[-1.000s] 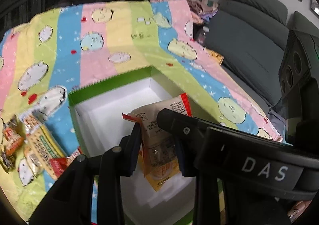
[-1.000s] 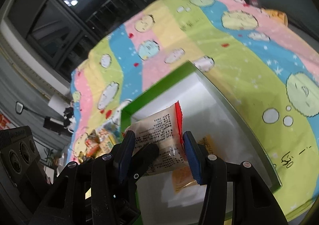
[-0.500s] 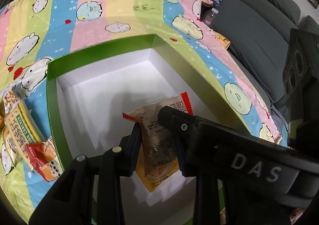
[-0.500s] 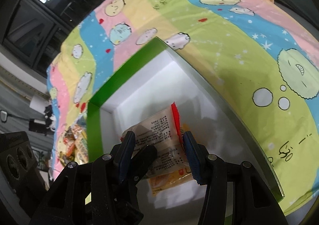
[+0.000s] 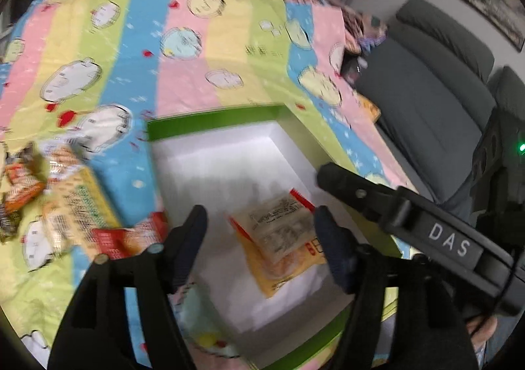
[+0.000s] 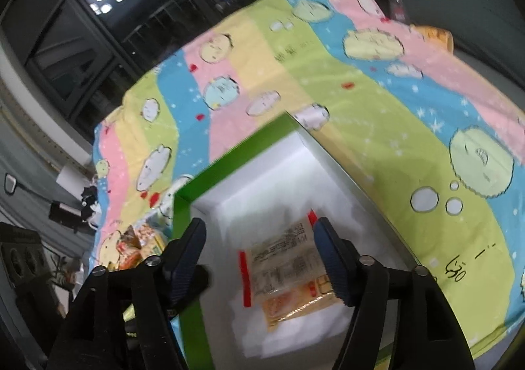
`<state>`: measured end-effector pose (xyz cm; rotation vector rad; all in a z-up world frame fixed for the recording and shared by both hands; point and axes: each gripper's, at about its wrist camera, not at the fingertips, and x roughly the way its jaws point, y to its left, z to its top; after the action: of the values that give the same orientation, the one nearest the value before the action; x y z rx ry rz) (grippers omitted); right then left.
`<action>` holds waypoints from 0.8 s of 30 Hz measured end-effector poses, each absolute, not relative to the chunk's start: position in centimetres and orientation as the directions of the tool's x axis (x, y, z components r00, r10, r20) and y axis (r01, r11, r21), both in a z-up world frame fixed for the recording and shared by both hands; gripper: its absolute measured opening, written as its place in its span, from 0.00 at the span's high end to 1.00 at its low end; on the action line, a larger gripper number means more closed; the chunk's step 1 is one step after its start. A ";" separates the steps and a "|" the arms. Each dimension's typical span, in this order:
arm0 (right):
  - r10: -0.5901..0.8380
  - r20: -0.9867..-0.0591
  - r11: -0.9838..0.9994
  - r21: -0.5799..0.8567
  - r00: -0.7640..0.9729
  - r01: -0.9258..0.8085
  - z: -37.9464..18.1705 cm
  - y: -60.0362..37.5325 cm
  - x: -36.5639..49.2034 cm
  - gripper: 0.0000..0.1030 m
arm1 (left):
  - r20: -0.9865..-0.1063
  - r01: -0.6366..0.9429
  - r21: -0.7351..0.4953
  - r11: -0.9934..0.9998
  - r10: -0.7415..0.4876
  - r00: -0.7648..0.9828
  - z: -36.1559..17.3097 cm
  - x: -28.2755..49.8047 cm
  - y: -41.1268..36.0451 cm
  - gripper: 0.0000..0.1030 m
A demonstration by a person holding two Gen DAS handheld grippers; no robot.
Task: Organize snacks
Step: 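Open the right gripper to release the pastry into the box, then grasp the red-and-white snack packet with the right gripper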
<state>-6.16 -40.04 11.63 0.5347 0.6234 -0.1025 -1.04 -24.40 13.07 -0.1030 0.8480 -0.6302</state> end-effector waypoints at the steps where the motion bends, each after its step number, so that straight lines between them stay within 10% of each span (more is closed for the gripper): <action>1: 0.066 -0.572 0.865 0.442 0.817 0.239 11.9 -39.7 -6.3 0.30 | -0.657 0.468 -0.335 0.818 -0.559 0.506 13.5 -1.2 -23.3 0.26; 11: 0.209 -0.513 0.901 0.432 0.832 0.040 14.2 -33.4 -5.9 0.20 | -0.632 0.212 -0.345 0.914 -0.394 0.667 14.0 -1.9 -8.2 0.05; 24: 0.361 -0.743 0.896 0.444 0.564 0.011 7.1 -21.2 0.6 0.23 | -0.726 -0.118 -0.407 0.906 -0.242 0.644 6.3 1.0 5.5 0.05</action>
<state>0.62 -21.21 7.06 0.4282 0.9562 0.2132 0.96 5.55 6.31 -0.4458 0.8758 -0.0730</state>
